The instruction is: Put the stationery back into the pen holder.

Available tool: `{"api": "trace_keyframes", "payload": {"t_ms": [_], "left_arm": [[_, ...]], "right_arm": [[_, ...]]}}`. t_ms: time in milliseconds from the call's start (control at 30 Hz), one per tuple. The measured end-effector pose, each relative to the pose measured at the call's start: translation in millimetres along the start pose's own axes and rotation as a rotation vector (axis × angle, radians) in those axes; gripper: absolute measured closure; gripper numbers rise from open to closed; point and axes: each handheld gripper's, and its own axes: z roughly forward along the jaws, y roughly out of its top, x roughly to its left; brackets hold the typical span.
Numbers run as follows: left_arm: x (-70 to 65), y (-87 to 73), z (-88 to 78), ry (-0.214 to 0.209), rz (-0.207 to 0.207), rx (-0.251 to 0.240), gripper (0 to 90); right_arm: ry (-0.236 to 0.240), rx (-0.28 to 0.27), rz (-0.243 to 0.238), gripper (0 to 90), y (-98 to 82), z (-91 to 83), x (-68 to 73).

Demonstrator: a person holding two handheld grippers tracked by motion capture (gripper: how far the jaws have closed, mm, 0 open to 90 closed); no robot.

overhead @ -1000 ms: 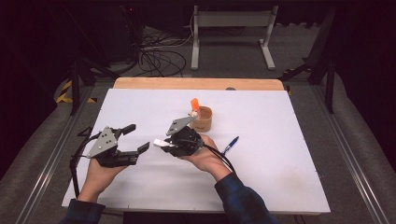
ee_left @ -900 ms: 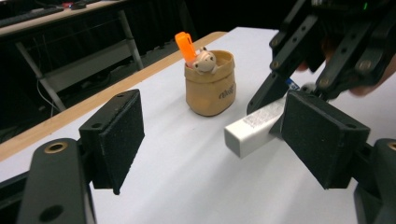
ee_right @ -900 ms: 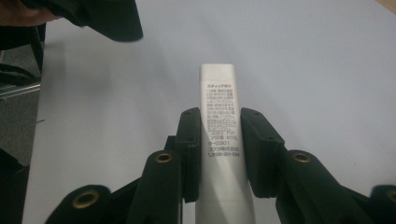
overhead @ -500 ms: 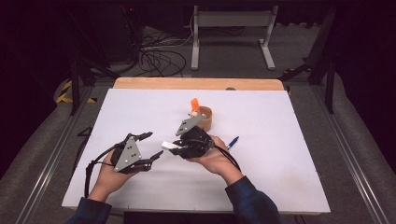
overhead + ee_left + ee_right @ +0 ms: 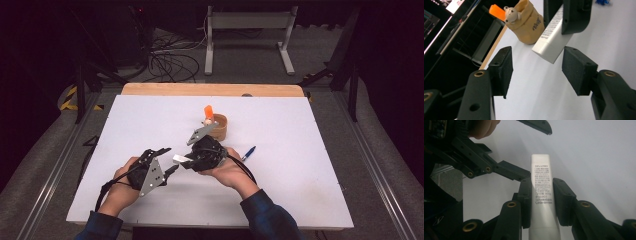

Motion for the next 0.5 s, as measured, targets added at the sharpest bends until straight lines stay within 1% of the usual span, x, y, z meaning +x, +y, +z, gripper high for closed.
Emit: {"api": "trace_keyframes", "payload": {"t_ms": [33,67,267,300,333,400,467,500], "left_arm": [[-1.8,0.1,-0.1,-0.004,0.0,0.012,44.4],[-2.3,0.8,0.9,-0.001,0.029,0.005,44.5],[-7.9,3.0,1.7,0.007,0.101,0.016,48.2],[-8.9,3.2,1.8,0.011,0.111,0.013,50.0],[-10.8,3.0,2.4,0.013,0.11,0.004,51.4],[-11.7,3.5,1.3,0.009,0.153,0.013,54.4],[-13.6,3.2,1.5,0.002,0.166,0.001,59.1],[-13.9,3.2,1.2,0.005,0.178,0.008,60.4]], "right_arm": [[0.006,0.001,0.004,70.4,0.0,0.4,-0.2],[0.009,0.001,0.006,70.3,-0.1,0.9,-0.3],[0.042,0.011,0.025,70.4,-0.3,3.3,-0.5],[0.048,0.014,0.027,70.3,-0.4,3.5,-0.8],[0.06,0.012,0.034,70.3,-0.7,3.8,-1.0],[0.072,0.014,0.043,70.3,-0.8,4.0,-1.2],[0.085,0.014,0.049,70.3,-0.6,4.1,-1.4],[0.088,0.016,0.05,70.3,-0.5,4.2,-1.4]]}}
